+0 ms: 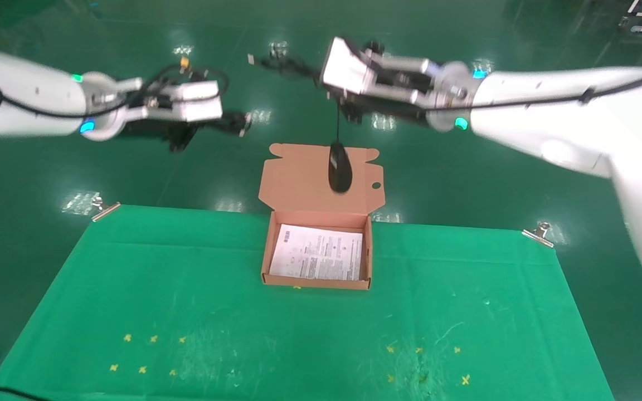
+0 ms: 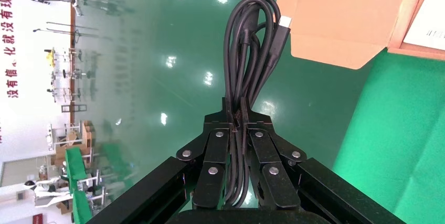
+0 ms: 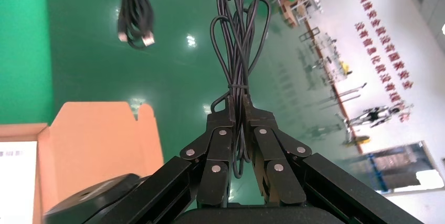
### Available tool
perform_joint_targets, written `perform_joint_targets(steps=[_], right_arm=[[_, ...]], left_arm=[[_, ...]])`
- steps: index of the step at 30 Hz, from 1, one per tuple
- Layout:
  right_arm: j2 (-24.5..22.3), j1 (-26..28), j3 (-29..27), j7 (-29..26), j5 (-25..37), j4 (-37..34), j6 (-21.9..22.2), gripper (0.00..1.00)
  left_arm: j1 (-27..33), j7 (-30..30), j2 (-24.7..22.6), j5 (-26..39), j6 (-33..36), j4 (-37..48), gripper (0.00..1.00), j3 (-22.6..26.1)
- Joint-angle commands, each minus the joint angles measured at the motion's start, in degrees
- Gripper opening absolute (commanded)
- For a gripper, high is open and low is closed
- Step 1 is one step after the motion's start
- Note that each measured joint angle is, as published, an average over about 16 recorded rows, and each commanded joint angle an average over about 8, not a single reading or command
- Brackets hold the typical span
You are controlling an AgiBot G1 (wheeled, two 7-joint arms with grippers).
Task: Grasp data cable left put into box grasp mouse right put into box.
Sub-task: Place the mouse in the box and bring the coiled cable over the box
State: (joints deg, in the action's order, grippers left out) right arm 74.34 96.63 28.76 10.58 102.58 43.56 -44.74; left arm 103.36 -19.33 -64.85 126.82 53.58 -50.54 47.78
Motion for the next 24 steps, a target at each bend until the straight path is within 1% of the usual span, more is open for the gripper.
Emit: perform_joint_targets(steps=[1,7,12,17,21,24], right_arm=[[-0.1,-0.3,0.1,-0.1,0.2,-0.3,0.0,0.0],[0.8,-2.4,1.8,-1.2,1.8,-1.4,-0.5,0.0],[2.3,-3.7,3.6,-0.9,2.3,-3.5,-0.3,0.0],[3.3,-5.4,6.4,-1.4,-0.1,-4.0,-0.5,0.0],[3.5,-6.8,9.3,-3.7,-2.7,-3.8,0.2,0.0],[3.6,-7.5,11.8,-5.8,-4.0,-5.1,1.5,0.0]], left_arm=[[-0.4,0.1,0.3,-0.2,0.1,0.2,0.0,0.0],[-2.6,-3.9,2.7,2.5,2.8,-1.8,0.0,0.9],[-3.6,-7.4,4.7,5.0,5.6,-5.2,0.0,1.5],[-4.3,-10.0,5.9,6.5,7.2,-8.4,0.0,1.7],[-4.6,-11.0,6.2,7.0,7.6,-9.7,0.0,1.8],[-4.7,-11.4,6.3,7.3,7.8,-10.2,0.0,1.8]])
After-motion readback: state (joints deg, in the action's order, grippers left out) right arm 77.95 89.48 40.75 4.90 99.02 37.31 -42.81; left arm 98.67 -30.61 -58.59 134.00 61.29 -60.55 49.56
